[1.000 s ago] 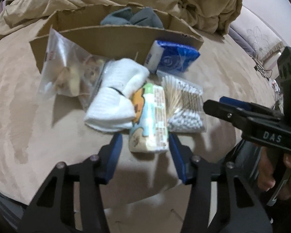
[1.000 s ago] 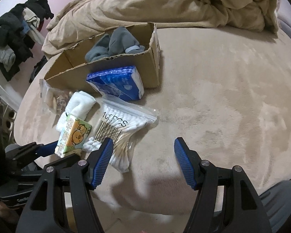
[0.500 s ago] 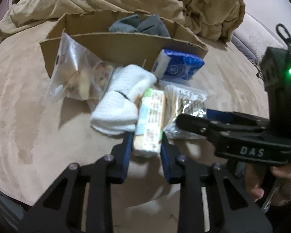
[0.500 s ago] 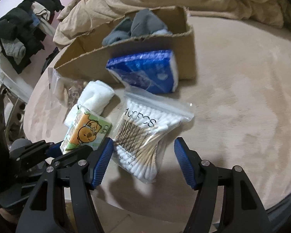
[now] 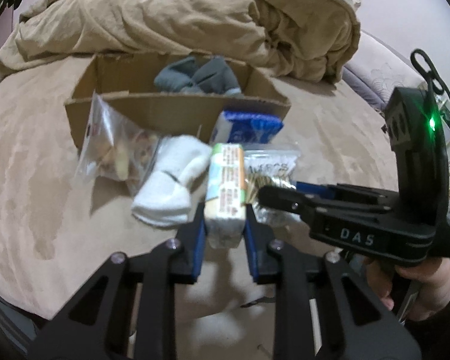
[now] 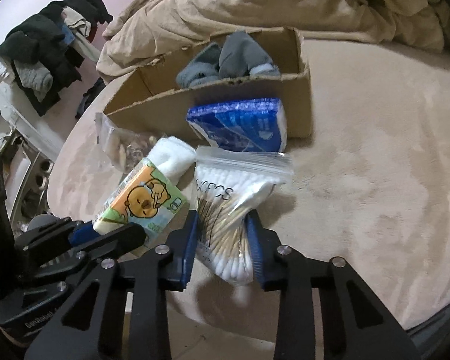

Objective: Organize objects
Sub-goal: 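Place small box in cardboard box with left gripper while right drops swab bag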

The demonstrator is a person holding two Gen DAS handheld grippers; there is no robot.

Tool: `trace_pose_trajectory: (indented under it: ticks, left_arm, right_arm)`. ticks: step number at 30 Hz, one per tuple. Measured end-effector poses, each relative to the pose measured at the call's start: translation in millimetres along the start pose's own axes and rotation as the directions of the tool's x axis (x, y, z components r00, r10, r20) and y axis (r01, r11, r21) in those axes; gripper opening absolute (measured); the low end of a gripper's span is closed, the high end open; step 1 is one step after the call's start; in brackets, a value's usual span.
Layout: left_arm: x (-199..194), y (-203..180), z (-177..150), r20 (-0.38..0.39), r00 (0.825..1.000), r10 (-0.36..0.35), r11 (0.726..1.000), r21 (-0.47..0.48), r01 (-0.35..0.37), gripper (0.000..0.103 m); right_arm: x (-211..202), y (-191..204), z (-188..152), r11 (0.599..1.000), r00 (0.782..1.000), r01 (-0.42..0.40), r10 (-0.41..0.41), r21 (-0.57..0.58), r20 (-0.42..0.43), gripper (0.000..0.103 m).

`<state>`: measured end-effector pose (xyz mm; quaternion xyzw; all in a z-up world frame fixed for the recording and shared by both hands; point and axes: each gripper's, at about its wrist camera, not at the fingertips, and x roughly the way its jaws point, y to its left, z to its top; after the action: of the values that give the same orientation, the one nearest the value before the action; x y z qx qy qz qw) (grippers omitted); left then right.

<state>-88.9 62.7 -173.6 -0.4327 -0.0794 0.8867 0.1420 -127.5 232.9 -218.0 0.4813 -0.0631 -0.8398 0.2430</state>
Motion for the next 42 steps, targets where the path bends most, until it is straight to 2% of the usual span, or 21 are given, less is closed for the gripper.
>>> trace_pose_trajectory:
  ticks: [12, 20, 25, 30, 35, 42]
  left_arm:
    - [-56.5, -1.4, 22.1, 0.069, 0.996, 0.052, 0.999, -0.006, -0.051, 0.024]
    - [-101.0, 9.3, 37.8, 0.114, 0.989, 0.094, 0.995, -0.029, -0.091, 0.024]
    - [-120.1, 17.8, 46.5, 0.145, 0.983, 0.113, 0.993, -0.047, -0.107, 0.024]
    - [-130.8, 33.5, 56.4, 0.181, 0.974, 0.137, 0.989, -0.074, -0.125, 0.024]
    - [-132.6, 52.4, 66.8, 0.212, 0.967, 0.144, 0.987, -0.096, -0.126, 0.024]
    - [-102.9, 85.8, 92.8, 0.204, 0.973, 0.110, 0.988, -0.133, -0.083, 0.024]
  right_arm:
    - [-41.3, 13.4, 3.2, 1.000, 0.998, 0.018, -0.017, -0.009, 0.068, 0.029]
    - [-90.8, 48.4, 18.7, 0.996, 0.988, 0.029, -0.016, -0.085, 0.155, 0.029]
    - [-110.1, 74.4, 32.7, 0.993, 0.981, 0.005, 0.018, -0.118, 0.194, 0.029]
    - [-110.8, 97.2, 50.0, 0.988, 0.973, -0.022, 0.057, -0.154, 0.223, 0.029]
    - [-92.5, 107.1, 73.4, 0.985, 0.972, -0.024, 0.063, -0.173, 0.225, 0.029]
    - [-60.9, 105.8, 107.9, 0.990, 0.974, -0.022, 0.053, -0.141, 0.221, 0.029]
